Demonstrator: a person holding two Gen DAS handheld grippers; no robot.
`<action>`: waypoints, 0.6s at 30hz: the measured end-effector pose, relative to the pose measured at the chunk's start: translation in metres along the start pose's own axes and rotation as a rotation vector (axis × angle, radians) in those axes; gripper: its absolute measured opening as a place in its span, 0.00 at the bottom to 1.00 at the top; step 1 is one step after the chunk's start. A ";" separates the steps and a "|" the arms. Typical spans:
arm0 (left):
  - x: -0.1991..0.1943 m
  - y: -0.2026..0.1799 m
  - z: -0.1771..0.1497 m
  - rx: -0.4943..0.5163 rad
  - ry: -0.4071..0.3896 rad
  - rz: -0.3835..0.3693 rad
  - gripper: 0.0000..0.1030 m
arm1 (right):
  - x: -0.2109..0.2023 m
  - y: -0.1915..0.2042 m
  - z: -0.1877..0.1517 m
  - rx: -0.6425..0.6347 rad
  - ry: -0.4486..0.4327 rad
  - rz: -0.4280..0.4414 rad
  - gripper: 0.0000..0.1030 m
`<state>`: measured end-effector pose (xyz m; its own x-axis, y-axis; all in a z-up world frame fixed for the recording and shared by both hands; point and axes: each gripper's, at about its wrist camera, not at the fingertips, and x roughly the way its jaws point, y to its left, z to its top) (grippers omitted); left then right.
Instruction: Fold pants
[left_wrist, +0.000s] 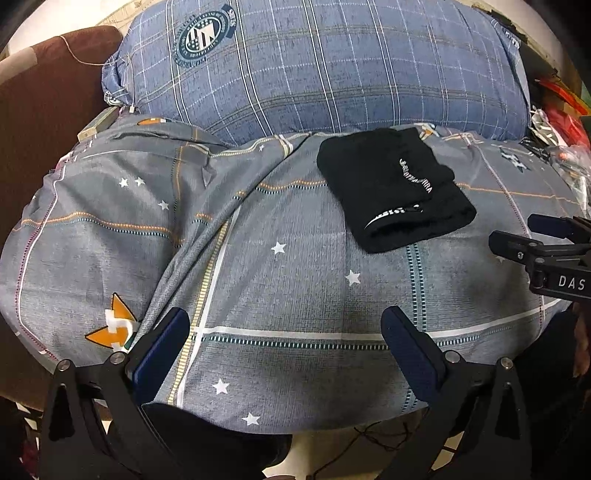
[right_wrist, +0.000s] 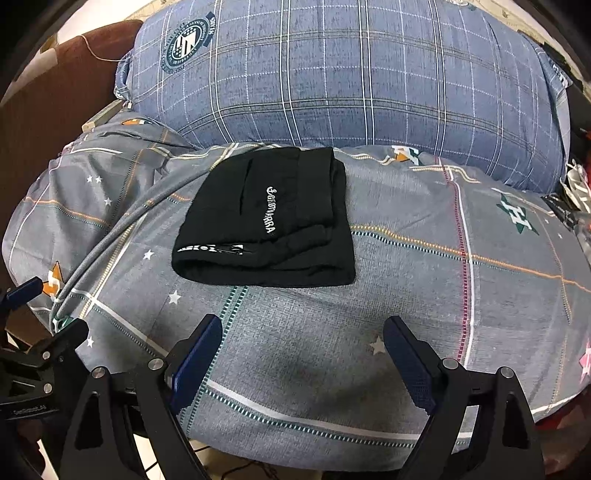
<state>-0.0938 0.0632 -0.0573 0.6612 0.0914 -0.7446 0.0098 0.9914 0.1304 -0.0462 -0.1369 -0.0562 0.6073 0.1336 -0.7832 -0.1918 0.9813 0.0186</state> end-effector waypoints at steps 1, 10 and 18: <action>0.005 -0.002 0.001 0.003 0.012 -0.001 1.00 | 0.003 -0.002 0.000 0.004 0.004 0.003 0.87; 0.033 -0.005 0.018 -0.022 0.051 0.016 1.00 | 0.036 -0.031 0.006 0.066 0.039 0.012 0.87; 0.036 -0.011 0.018 -0.011 0.057 0.019 1.00 | 0.047 -0.045 0.004 0.105 0.057 0.022 0.87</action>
<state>-0.0565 0.0537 -0.0742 0.6176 0.1154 -0.7780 -0.0111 0.9904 0.1381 -0.0060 -0.1738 -0.0917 0.5588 0.1502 -0.8156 -0.1213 0.9877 0.0988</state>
